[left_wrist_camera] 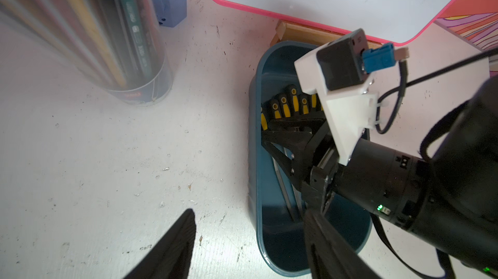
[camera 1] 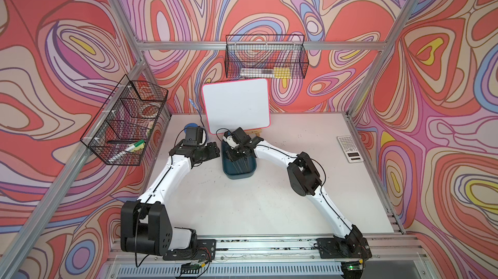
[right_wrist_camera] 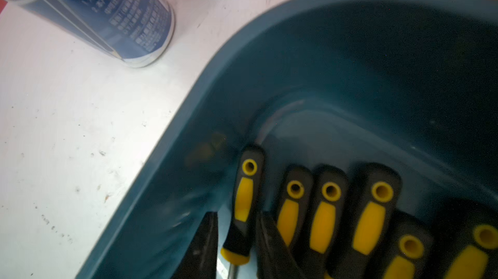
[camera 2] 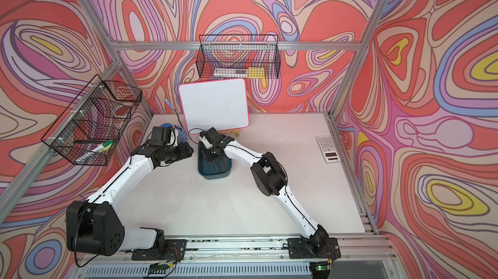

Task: Take the file tool out of the storage box
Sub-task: Pick up the file tool from the storage box.

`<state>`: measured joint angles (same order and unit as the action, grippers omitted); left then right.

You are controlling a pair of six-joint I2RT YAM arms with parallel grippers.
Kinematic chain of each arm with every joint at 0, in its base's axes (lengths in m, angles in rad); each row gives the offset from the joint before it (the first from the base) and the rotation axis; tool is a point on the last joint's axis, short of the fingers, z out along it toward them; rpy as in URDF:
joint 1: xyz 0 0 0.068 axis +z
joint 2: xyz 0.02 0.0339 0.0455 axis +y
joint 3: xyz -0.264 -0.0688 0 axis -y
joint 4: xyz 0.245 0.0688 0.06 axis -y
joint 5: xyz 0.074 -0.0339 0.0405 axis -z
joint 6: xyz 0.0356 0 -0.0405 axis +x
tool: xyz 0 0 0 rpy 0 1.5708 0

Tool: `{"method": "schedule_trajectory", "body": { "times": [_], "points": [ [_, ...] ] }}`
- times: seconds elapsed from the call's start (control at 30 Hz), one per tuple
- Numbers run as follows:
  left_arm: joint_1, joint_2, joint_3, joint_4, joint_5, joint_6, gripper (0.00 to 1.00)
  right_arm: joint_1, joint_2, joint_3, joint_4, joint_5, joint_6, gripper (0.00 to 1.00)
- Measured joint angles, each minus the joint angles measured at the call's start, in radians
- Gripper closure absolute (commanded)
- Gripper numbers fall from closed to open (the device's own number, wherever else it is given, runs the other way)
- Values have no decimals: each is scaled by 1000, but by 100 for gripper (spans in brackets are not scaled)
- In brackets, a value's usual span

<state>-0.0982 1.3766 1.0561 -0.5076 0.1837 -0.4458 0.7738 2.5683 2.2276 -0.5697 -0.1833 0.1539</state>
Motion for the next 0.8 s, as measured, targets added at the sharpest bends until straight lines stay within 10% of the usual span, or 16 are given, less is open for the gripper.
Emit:
{"method": "schedule_trajectory", "body": {
  "times": [0.3,0.8],
  "points": [
    [0,0,-16,0,1,-1,31,13,8,5,-7,44,-17,69],
    [0,0,-16,-2,-3,0,30,34,-38,-102,92,86,28,90]
  ]
}}
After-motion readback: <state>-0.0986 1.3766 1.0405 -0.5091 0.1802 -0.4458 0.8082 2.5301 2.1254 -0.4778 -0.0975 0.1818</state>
